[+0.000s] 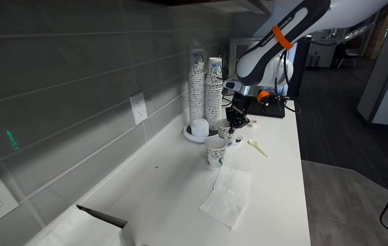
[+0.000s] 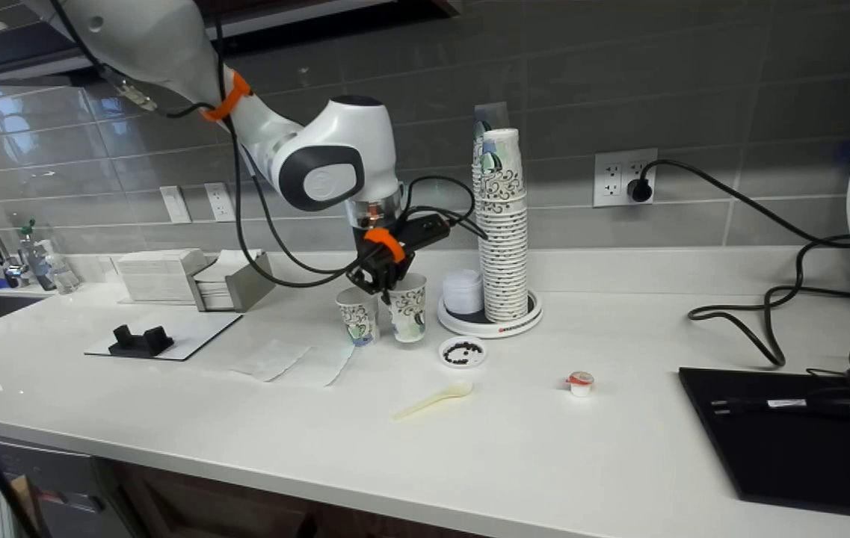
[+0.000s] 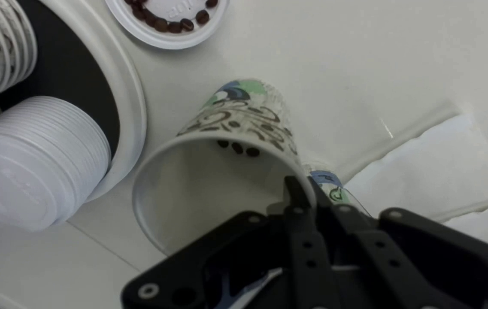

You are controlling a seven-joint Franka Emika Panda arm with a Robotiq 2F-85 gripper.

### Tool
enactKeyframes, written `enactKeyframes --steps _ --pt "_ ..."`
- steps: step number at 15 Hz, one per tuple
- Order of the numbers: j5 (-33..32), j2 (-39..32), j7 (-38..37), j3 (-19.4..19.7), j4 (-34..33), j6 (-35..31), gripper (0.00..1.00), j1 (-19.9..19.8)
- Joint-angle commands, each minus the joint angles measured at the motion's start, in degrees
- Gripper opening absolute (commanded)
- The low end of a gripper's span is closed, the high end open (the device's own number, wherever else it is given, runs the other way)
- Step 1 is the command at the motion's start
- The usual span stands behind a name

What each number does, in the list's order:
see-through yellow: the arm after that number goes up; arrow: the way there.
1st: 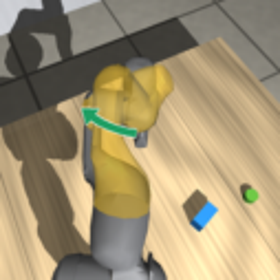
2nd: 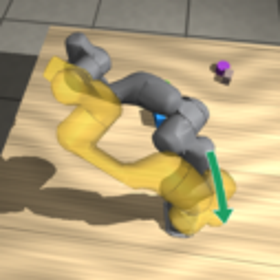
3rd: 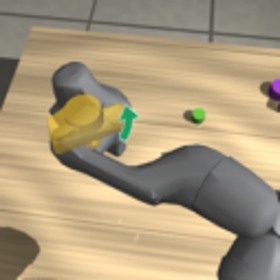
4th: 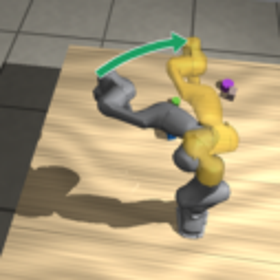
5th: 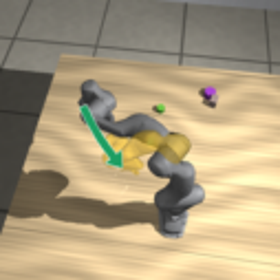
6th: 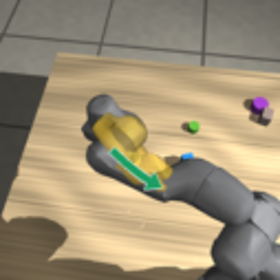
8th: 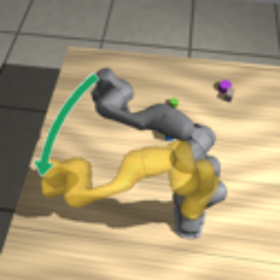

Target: Pour the contents from the right cup onto the paper towel

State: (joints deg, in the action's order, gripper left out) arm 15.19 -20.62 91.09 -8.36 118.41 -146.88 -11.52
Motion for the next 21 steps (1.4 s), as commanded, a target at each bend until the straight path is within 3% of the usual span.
enactKeyframes --steps 1,5,9,15,21 --pt "3.58 6.46 1.48 -0.69 5.59 -1.76 0.01 -0.52" --pt "7.47 12.21 3.04 -0.71 10.5 -6.18 0.01 0.5" --pt "14.52 16.54 10.6 -1.65 14.21 -11.92 0.01 1.82" --pt "21.75 20.56 18.59 -5.03 17.32 -12.84 0.01 2.18" --pt "27.26 28.77 23.0 -7.27 25.31 -12.17 0.01 4.18"
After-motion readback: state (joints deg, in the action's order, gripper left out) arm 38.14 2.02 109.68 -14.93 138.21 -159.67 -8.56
